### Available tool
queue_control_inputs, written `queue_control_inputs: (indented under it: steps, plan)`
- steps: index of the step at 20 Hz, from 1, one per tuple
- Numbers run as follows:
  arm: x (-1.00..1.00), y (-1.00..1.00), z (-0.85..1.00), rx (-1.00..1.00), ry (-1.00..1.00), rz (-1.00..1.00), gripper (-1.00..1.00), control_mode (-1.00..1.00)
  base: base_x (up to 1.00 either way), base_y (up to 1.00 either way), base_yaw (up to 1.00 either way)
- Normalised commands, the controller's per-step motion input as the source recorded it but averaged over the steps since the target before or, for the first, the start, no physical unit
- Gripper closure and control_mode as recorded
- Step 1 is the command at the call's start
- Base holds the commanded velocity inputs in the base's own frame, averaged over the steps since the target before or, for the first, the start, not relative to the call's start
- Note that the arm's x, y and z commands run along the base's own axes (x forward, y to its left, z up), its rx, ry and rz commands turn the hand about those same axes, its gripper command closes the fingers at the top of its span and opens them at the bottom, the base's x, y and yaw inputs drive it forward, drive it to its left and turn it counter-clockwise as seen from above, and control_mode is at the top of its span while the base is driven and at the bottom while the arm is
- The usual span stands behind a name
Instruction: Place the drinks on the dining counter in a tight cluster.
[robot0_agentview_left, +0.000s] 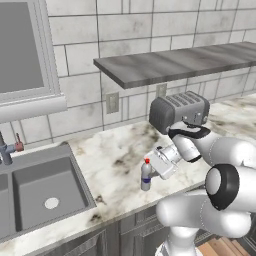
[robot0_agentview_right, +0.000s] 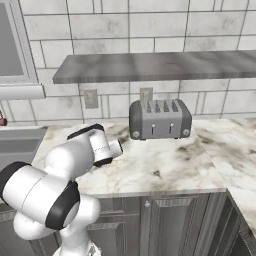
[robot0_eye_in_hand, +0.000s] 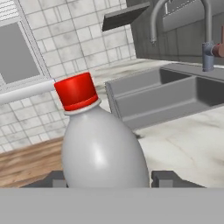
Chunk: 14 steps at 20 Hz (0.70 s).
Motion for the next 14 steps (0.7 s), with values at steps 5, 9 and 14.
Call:
queue_control_inputs:
  steps: [5, 9, 14]
  plan:
    - [-0.13, -0.07, 0.33, 0.00, 0.01, 0.00, 1.00, -1.00, 0.00, 0.00, 0.00]
    - [-0.48, -0.36, 0.97, 0.10, 0.00, 0.00, 1.00, -1.00, 0.00, 0.00, 0.00]
    - [-0.72, -0.37, 1.00, 0.06, 0.02, -0.01, 1.00, -1.00, 0.00, 0.00, 0.00]
